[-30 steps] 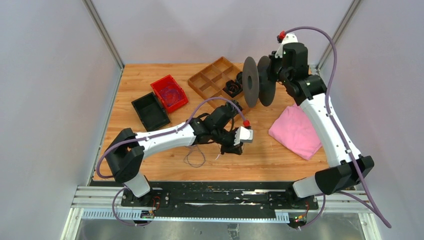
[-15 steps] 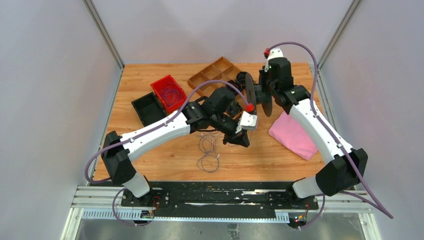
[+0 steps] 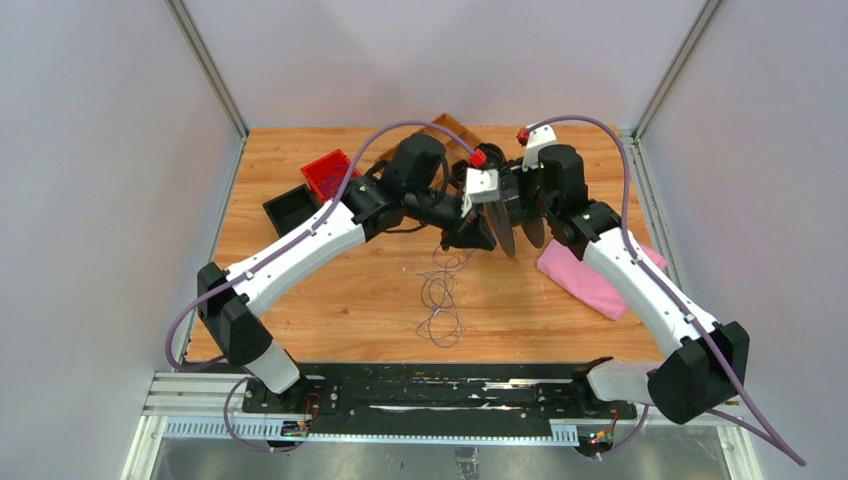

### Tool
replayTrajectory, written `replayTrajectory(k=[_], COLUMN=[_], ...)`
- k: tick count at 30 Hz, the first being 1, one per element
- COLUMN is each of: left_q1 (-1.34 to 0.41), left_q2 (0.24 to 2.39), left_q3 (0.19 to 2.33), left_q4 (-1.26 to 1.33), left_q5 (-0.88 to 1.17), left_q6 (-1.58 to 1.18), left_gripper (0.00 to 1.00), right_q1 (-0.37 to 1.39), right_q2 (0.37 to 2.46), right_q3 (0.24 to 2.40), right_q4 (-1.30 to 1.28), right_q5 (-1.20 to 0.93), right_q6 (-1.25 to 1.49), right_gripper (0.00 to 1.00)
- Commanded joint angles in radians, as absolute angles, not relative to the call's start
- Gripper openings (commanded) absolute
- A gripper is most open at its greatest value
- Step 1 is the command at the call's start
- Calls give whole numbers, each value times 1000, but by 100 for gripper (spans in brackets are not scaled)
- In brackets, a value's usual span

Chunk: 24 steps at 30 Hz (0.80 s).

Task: Wrap the cables
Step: Wrap the cable around the cable reel.

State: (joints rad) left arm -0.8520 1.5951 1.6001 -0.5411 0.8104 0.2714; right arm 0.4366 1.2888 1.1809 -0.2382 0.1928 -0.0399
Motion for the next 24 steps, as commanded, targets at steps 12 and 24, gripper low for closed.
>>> replayTrajectory(k=[12,24], left_q1=[-649,-544], left_q2=[1614,1687], left_q3=[1700,1664], left_q4=[-309,-127], left_q5=[891,884], left_q6=[-61,-261], left_gripper=[0,0], right_q1=[457,460], right_q2=[1169,1124], right_q3=[1019,980], right_q4=[-109,-127], right_q5=[-86,-291], right_q6=[-151,-202], right_gripper=[1,1])
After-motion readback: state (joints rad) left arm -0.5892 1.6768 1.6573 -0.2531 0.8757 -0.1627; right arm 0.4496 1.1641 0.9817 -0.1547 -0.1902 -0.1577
